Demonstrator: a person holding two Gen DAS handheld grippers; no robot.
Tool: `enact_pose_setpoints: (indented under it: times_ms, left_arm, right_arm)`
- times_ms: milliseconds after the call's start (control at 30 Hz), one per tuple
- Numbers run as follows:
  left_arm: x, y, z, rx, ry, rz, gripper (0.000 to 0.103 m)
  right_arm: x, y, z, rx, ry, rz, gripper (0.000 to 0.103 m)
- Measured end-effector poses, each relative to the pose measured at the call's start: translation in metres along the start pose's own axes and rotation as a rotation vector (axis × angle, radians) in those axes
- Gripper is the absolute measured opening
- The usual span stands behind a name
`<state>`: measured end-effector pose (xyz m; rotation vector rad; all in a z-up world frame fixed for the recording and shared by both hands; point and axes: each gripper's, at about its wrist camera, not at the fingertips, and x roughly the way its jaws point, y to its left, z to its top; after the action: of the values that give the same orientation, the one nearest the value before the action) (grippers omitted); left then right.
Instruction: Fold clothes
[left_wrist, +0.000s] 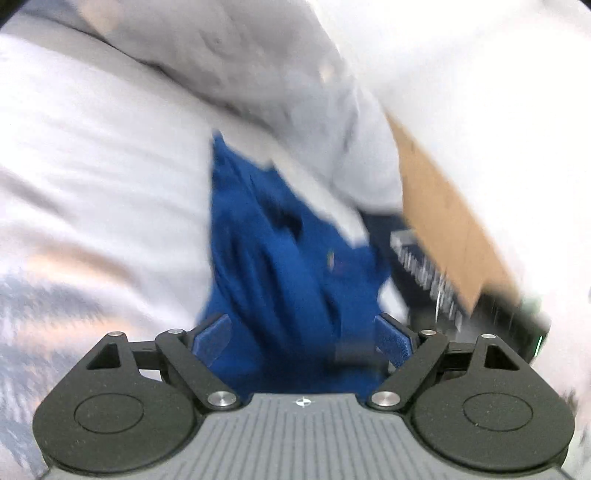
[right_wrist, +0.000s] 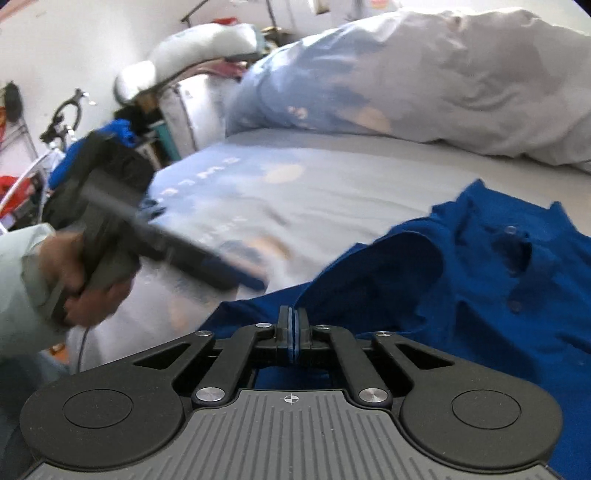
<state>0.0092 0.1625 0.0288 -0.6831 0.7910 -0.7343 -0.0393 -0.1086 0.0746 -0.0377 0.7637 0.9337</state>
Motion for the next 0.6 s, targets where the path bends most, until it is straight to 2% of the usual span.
enact_pose_setpoints:
  times_ms: [100, 133, 200, 233, 333, 400, 467, 500, 533, 567, 600]
  left_arm:
    - [-0.001, 0.002, 0.007, -0.022, -0.045, 0.018, 0.091]
    - [0.002, 0.001, 0.008, -0.01, -0.041, 0.041, 0.091]
    - [0.015, -0.003, 0.01, 0.003, -0.018, 0.08, 0.091]
    - [0.021, -0.004, 0.01, 0.009, -0.007, 0.098, 0.091]
    - [0.033, -0.008, 0.011, 0.026, 0.014, 0.115, 0.091]
    - [0.035, -0.01, 0.01, 0.032, 0.009, 0.117, 0.091]
    - [0.037, -0.011, 0.011, 0.032, -0.006, 0.129, 0.091]
    - [0.039, -0.011, 0.012, 0.029, -0.011, 0.134, 0.091]
    - [0.04, -0.012, 0.013, 0.025, -0.016, 0.143, 0.091]
    - [0.041, -0.012, 0.013, 0.021, -0.022, 0.154, 0.091]
    - [0.042, -0.012, 0.013, 0.019, -0.028, 0.166, 0.091]
  right_arm:
    - [0.008, 0.006, -0.002, -0.021, 0.044, 0.018, 0.002]
    - [0.012, 0.009, -0.004, -0.037, 0.074, 0.03, 0.006]
    - [0.017, 0.017, -0.009, -0.073, 0.144, 0.067, 0.007]
    - [0.019, 0.021, -0.012, -0.089, 0.176, 0.089, 0.011]
    - [0.017, 0.029, -0.018, -0.113, 0.241, 0.161, 0.014]
    - [0.009, 0.029, -0.016, -0.109, 0.219, 0.155, 0.023]
    - [-0.002, 0.024, -0.012, -0.093, 0.173, 0.138, 0.042]
    - [-0.009, 0.019, -0.009, -0.075, 0.129, 0.108, 0.048]
    - [-0.015, 0.014, -0.005, -0.057, 0.076, 0.06, 0.059]
    - [-0.021, 0.009, -0.003, -0.038, 0.024, -0.005, 0.063]
    - [-0.026, 0.002, 0.0, -0.014, -0.028, -0.088, 0.063]
